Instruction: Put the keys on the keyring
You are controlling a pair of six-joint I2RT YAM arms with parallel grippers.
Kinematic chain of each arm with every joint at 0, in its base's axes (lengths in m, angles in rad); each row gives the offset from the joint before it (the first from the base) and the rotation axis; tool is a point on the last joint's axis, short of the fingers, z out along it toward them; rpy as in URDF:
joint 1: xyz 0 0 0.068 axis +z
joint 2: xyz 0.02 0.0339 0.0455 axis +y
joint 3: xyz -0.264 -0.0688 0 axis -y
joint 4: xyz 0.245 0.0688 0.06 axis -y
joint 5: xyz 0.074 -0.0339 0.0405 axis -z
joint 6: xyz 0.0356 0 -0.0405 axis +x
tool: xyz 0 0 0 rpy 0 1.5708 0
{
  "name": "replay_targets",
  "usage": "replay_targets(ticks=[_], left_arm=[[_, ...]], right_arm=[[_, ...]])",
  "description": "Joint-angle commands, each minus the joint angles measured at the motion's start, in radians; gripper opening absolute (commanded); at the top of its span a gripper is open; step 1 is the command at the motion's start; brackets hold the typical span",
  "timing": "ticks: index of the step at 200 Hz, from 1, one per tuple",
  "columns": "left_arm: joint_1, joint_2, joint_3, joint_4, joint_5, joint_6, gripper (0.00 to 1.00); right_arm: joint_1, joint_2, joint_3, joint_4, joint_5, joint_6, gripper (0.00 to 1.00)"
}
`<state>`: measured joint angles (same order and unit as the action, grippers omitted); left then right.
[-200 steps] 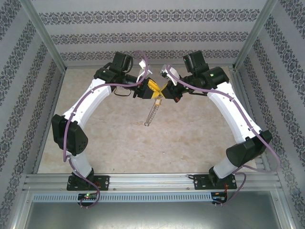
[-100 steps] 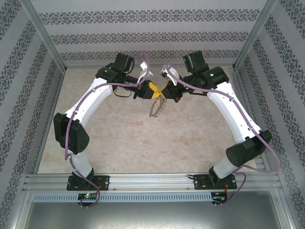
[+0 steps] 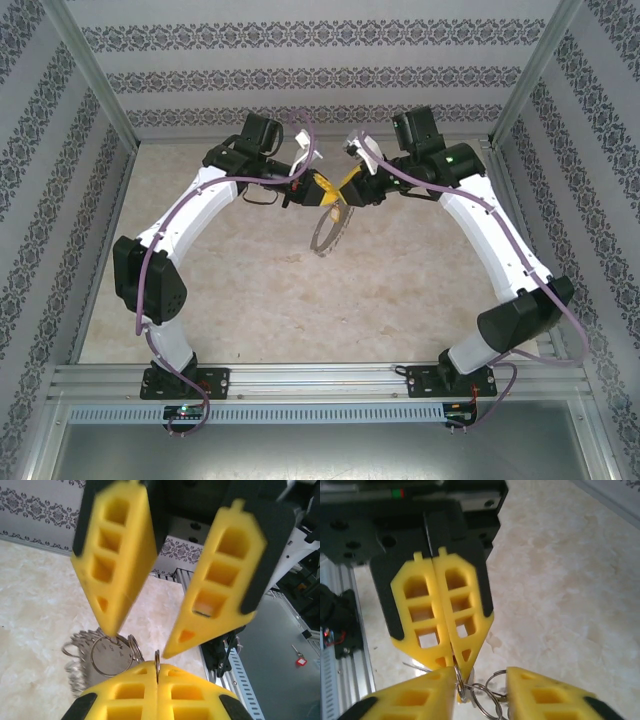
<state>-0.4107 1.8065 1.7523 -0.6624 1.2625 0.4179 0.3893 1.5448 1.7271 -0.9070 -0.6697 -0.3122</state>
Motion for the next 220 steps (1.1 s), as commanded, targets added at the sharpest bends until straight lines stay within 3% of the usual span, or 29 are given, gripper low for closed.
replay_targets(ticks=[1,52,76,97,133,177,201,220], left_arm=[[-0.016,-0.049,-0.024,0.102,0.008,-0.05,0.0],[-0.014,-0.058,-0.04,0.184,-0.024,-0.109,0.0],[-0.015,-0.061,-0.042,0.221,-0.045,-0.139,0.0],[-0.015,-0.07,-0.057,0.268,-0.066,-0.178,0.0],[-0.015,-0.094,-0.085,0.32,-0.094,-0.211,0.0],[-0.016,-0.096,-0.082,0.311,-0.102,-0.205,0.0],[-0.014,-0.102,-0.082,0.317,-0.102,-0.208,0.0],[-0.014,-0.102,-0.077,0.312,-0.092,-0.206,0.0]], right_arm=[[-0.015,-0.108,-0.078,0.159,-0.012,0.09,0.41],[-0.042,-0.324,-0.429,0.516,0.09,0.329,0.43],[-0.044,-0.402,-0.644,0.77,0.105,0.48,0.43],[-0.027,-0.435,-0.765,0.934,0.111,0.6,0.49],[0.023,-0.475,-0.87,1.024,0.253,0.665,0.53],[0.01,-0.453,-0.867,0.982,0.138,0.56,0.49],[0.005,-0.469,-0.903,1.042,0.164,0.593,0.48],[0.005,-0.461,-0.907,1.063,0.114,0.601,0.48]])
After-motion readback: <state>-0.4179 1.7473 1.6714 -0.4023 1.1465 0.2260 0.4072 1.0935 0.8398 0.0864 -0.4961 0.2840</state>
